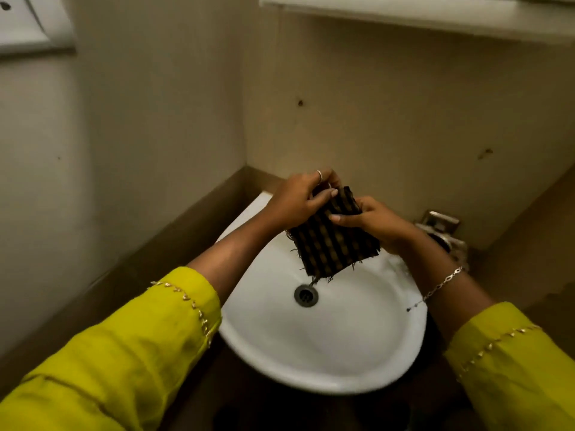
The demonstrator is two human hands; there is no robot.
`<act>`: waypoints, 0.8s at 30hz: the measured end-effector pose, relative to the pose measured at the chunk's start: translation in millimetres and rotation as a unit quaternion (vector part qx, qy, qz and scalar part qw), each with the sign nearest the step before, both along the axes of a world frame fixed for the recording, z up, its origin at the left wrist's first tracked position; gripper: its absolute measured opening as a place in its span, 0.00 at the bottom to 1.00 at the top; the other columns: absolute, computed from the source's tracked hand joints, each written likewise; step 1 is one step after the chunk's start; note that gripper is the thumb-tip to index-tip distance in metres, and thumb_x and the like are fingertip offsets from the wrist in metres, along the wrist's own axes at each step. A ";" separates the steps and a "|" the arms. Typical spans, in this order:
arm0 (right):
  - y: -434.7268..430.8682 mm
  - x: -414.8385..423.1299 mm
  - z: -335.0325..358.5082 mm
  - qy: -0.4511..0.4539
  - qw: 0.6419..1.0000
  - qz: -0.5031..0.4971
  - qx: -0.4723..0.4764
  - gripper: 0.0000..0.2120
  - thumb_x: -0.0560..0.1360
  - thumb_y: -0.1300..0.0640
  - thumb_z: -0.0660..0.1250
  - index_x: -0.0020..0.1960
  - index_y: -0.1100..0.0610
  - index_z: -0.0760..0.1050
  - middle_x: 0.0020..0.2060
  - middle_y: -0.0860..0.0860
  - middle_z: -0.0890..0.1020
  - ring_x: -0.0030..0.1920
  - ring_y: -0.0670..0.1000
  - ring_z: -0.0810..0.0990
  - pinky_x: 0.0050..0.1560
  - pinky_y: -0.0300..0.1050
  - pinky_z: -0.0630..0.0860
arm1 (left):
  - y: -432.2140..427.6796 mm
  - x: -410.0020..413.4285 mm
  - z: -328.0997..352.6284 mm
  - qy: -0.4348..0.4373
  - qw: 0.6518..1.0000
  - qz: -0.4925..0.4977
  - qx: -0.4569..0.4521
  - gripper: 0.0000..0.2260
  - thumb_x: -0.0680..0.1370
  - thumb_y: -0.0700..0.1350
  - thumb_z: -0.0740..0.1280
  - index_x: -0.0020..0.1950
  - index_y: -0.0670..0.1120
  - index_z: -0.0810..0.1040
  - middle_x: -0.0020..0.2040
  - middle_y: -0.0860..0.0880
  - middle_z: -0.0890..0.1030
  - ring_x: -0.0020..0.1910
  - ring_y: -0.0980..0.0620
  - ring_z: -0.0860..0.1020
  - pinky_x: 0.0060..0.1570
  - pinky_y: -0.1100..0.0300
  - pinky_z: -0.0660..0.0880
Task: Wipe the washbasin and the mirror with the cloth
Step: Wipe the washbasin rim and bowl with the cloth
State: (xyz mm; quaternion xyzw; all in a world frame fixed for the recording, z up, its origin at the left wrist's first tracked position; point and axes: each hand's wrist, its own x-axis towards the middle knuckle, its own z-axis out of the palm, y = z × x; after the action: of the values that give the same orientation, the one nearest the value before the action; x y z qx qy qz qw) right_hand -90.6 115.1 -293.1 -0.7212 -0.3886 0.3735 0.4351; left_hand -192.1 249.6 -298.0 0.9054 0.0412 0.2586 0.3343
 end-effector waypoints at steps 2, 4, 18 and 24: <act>9.5 -6.4 -15.5 0.011 1.000 -0.005 -0.026 0.05 0.76 0.60 0.63 0.50 0.57 0.76 0.46 0.55 0.82 0.49 0.55 0.81 0.49 0.46 0.79 | 11.3 -8.5 -18.7 0.003 1.000 0.020 -0.010 0.12 0.75 0.48 0.59 0.50 0.42 0.77 0.46 0.44 0.81 0.47 0.49 0.76 0.43 0.57 0.72; 16.7 -11.9 -30.7 0.029 0.998 -0.018 -0.057 0.04 0.76 0.60 0.63 0.48 0.55 0.76 0.44 0.53 0.82 0.47 0.54 0.81 0.46 0.44 0.78 | 26.6 -19.5 -44.3 0.003 0.997 0.077 -0.024 0.14 0.75 0.51 0.60 0.50 0.42 0.77 0.48 0.44 0.80 0.49 0.49 0.75 0.46 0.56 0.71; 79.5 -17.5 -98.5 0.043 0.978 -0.085 -0.183 0.15 0.76 0.63 0.63 0.62 0.64 0.72 0.57 0.61 0.78 0.57 0.60 0.77 0.58 0.53 0.73 | 71.5 -95.4 -222.5 0.361 0.871 0.320 0.093 0.39 0.76 0.53 0.62 0.73 0.35 0.42 0.75 0.36 0.43 0.75 0.39 0.43 0.72 0.48 0.43; 122.7 5.7 -90.7 -0.058 0.975 -0.097 -0.192 0.17 0.77 0.63 0.61 0.65 0.63 0.69 0.61 0.60 0.75 0.61 0.60 0.73 0.57 0.50 0.71 | 70.0 -94.0 -222.0 0.334 0.878 0.333 0.079 0.37 0.75 0.47 0.63 0.73 0.35 0.43 0.75 0.36 0.44 0.75 0.41 0.44 0.73 0.51 0.44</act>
State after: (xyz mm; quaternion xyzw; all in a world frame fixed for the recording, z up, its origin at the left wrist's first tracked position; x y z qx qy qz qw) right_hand -84.9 237.8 -383.8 -0.8459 -0.2623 0.3546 0.3000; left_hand -286.1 319.5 -520.0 0.8941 0.4292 0.0389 0.1219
